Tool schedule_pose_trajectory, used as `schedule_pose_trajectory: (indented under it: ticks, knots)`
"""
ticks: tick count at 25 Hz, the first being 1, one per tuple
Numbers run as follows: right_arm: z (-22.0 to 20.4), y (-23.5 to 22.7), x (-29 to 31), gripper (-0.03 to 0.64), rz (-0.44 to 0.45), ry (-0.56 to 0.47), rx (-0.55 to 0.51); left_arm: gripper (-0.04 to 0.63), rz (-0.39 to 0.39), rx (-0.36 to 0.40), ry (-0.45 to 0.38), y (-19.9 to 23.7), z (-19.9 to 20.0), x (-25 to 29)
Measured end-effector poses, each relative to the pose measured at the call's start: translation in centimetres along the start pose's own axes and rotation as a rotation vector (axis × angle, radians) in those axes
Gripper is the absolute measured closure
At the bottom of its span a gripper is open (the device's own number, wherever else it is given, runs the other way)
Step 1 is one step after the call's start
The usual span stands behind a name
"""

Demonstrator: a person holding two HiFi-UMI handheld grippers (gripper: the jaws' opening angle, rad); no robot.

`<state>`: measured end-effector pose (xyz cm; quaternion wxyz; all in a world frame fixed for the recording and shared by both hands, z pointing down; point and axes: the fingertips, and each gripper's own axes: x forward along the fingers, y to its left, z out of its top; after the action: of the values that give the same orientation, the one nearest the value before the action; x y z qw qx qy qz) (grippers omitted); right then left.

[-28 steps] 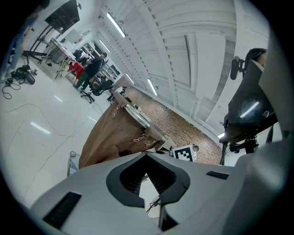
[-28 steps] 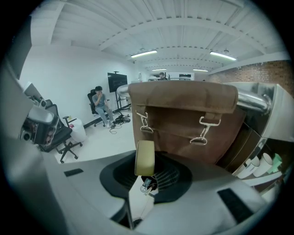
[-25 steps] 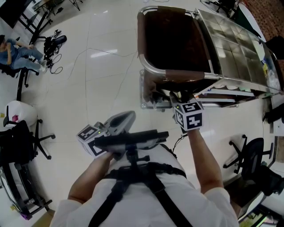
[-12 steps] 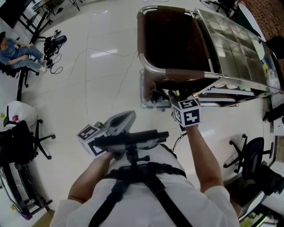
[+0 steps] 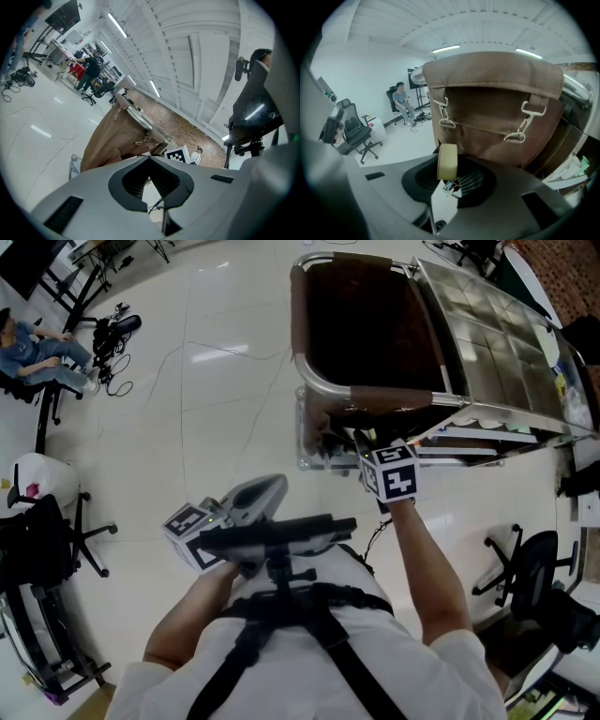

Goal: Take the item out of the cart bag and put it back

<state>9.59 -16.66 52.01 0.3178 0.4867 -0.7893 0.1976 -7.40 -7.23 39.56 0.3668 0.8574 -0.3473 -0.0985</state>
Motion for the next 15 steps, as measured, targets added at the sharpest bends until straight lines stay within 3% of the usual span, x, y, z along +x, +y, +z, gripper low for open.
schedule_pose_trajectory:
  ticks: [15]
  knots:
    - [-0.6,-0.2,2.1,0.541,0.002,0.051,-0.009,0.595,0.006,0.006,-0.003,0.3,0.4,0.1]
